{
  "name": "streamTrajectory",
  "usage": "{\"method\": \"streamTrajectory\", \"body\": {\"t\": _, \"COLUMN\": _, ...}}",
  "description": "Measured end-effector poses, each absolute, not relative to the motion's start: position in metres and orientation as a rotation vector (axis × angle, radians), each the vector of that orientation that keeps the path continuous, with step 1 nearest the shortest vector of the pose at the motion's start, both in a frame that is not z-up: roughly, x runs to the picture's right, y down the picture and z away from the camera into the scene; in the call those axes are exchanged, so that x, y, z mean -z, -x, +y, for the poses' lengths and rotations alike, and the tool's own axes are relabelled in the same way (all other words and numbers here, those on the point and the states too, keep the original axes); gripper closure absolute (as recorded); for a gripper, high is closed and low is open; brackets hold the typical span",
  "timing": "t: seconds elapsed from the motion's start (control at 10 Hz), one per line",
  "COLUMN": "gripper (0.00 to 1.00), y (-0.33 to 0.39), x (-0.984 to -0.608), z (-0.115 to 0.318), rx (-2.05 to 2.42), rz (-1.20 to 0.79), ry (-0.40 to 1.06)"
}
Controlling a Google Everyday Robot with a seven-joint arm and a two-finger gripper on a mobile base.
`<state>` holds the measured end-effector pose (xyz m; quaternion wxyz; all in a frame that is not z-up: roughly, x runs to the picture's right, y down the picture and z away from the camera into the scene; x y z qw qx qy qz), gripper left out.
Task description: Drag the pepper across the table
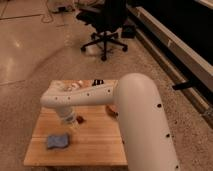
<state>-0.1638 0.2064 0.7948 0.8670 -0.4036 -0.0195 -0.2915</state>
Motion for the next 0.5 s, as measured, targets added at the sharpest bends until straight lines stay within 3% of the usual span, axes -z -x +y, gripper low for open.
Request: {"method": "streamTrajectory", "body": {"t": 0.5, "gripper": 0.55, "y": 0.181, "x": -0.795, "z": 0.2, "rx": 0.589, "rz": -0.039, "ry": 0.841}}
